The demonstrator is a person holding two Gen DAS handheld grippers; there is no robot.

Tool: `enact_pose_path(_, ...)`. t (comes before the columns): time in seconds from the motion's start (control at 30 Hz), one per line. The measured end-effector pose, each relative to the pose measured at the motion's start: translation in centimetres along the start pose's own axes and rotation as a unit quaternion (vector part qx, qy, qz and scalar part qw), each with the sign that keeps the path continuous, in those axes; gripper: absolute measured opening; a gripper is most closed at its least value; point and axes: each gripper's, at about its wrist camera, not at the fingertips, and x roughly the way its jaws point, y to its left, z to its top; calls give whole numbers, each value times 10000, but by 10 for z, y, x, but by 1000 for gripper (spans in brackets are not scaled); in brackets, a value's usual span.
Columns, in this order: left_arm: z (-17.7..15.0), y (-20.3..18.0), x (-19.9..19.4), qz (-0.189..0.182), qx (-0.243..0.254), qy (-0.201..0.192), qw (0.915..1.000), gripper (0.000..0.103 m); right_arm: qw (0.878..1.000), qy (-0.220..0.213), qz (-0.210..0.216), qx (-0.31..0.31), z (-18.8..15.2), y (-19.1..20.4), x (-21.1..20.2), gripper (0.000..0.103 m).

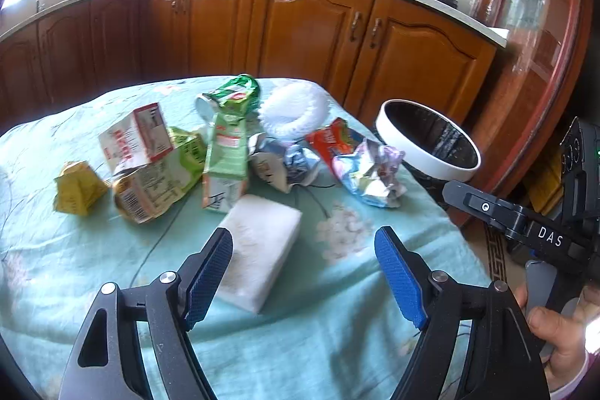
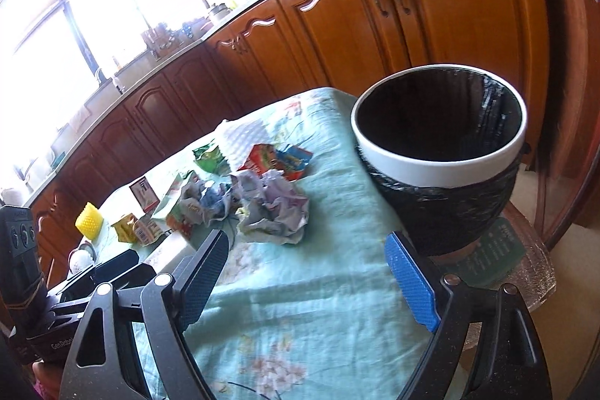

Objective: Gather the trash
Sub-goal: 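Move both open tools back over the trash on the table, then grasp the white foam block with the left tool while the right tool grasps crumpled paper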

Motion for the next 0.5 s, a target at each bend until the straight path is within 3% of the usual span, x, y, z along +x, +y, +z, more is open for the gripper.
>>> enact_pose_path(0.23,-2,19,-8,199,-119,33,9997,79,9984,221,113,-507,-1,23,23,87)
enact_pose_path(0.5,5,27,19,327,6,455,9984,81,9954,463,75,-834,9,29,51,87)
